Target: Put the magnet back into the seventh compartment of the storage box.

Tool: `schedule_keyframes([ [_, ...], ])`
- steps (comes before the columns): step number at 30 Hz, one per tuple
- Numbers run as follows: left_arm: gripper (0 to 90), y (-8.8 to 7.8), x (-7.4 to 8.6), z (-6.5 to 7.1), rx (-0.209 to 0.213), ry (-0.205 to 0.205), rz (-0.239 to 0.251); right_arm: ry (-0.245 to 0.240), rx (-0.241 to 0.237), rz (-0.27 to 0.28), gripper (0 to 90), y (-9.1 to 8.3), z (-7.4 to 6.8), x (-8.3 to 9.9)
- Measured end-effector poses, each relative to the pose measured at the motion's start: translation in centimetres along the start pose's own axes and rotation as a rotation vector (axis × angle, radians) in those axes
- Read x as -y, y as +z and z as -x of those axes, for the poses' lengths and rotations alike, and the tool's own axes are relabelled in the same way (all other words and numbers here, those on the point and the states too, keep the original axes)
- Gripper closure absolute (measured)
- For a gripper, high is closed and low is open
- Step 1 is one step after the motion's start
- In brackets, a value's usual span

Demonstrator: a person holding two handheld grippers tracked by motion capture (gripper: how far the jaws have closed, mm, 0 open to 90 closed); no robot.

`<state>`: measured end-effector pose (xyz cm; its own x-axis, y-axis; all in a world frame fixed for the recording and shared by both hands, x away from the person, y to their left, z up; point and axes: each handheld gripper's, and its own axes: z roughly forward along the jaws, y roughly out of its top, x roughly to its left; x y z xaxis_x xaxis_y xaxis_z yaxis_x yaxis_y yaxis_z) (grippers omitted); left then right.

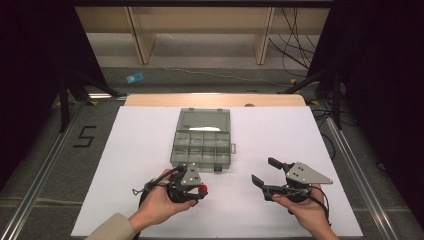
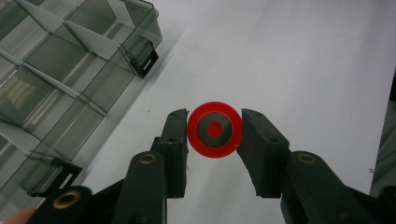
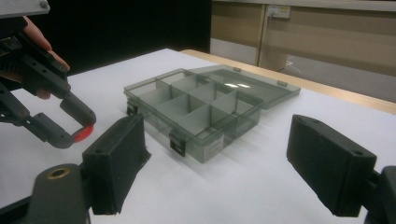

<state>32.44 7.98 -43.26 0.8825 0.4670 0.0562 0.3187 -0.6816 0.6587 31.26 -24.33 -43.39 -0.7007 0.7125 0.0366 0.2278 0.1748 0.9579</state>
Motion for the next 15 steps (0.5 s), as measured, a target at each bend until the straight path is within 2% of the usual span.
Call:
schedule_keyframes([
  [15,62.9,0.16,-0.80,-0.61,-0.017,0.000,0.011,0.000,0.007,0.003,20.7,-0.01,0.02,0.01],
])
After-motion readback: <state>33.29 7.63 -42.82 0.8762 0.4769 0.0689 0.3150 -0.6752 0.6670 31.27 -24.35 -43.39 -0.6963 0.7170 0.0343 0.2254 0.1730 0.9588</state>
